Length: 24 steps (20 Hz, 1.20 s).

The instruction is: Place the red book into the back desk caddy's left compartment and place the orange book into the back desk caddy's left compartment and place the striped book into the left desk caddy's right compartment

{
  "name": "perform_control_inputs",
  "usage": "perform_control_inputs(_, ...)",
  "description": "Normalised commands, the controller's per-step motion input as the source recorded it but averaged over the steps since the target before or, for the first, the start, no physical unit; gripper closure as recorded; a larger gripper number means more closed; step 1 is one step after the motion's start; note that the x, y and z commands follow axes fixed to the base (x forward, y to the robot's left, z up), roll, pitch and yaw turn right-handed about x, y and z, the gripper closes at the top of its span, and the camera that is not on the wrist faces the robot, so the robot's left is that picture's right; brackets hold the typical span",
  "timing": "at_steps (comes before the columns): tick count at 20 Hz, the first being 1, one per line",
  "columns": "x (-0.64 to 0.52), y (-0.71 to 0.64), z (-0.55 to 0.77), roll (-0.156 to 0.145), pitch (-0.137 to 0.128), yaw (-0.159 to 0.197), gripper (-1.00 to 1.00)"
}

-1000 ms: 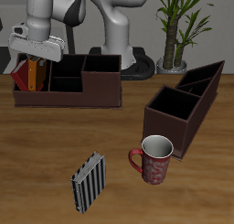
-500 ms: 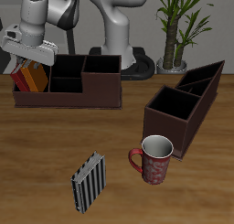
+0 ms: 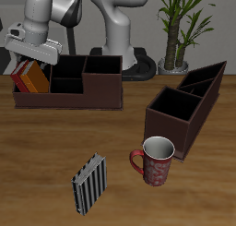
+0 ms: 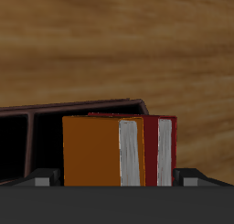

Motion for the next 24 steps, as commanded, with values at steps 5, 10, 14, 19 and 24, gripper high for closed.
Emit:
perform_control_inputs(5, 0.24, 0.23, 0.29, 0.005, -0.049, 0.024, -1.00)
perform_control_inputs(10, 0.52, 0.15, 0.27, -0.061, 0.005, 0.040, -1.00)
perform_control_inputs(14, 0.46, 0.14, 0.23, -0.016, 0.018, 0.055, -1.00)
perform_control_inputs(19, 0.49, 0.19, 0.19, 0.015, 0.060, 0.005, -1.00)
perform_control_inputs(24, 0.62, 0.33, 0.25, 0.014, 0.046, 0.036, -1.00)
